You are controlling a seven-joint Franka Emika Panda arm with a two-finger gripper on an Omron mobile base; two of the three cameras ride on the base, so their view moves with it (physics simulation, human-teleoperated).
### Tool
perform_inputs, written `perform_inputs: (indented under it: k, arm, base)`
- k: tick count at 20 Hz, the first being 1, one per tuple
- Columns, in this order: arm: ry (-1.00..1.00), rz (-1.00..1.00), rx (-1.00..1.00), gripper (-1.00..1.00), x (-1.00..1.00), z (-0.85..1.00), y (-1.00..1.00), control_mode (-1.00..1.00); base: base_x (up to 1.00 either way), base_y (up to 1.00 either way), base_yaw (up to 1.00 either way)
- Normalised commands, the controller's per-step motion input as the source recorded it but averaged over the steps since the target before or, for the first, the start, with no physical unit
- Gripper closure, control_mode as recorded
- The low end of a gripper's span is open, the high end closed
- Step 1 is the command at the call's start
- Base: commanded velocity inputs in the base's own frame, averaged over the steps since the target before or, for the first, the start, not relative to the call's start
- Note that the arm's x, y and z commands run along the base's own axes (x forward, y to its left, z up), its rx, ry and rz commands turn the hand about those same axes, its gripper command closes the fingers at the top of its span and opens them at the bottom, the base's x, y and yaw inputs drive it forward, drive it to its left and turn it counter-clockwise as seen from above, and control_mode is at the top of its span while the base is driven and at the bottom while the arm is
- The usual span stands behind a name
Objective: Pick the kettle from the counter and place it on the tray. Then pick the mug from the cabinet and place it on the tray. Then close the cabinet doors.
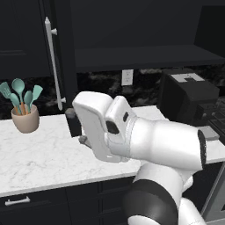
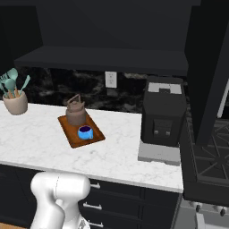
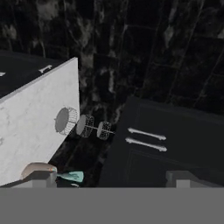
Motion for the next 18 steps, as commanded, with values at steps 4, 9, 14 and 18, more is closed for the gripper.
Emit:
perform_inputs:
  k: [4, 9, 14, 18]
  arm:
    - [0.01, -0.21, -0.01, -1.0, 0.08, 0.0, 0.43, -1.0]
    - [0.06, -0.17, -0.01, -1.0, 0.3, -0.03, 0.4, -1.0]
    - [0.12, -0.09, -0.01, -1.0, 0.44, -0.08, 0.21, -1.0]
    - [0.15, -0.08, 0.0, -1.0, 0.38, -0.15, 0.23, -1.0]
  base:
    - [0.0, 0.0, 0.0]
    - [0.0, 0.0, 0.0]
    - [0.0, 0.0, 0.0]
    - [0.0, 0.0, 0.0]
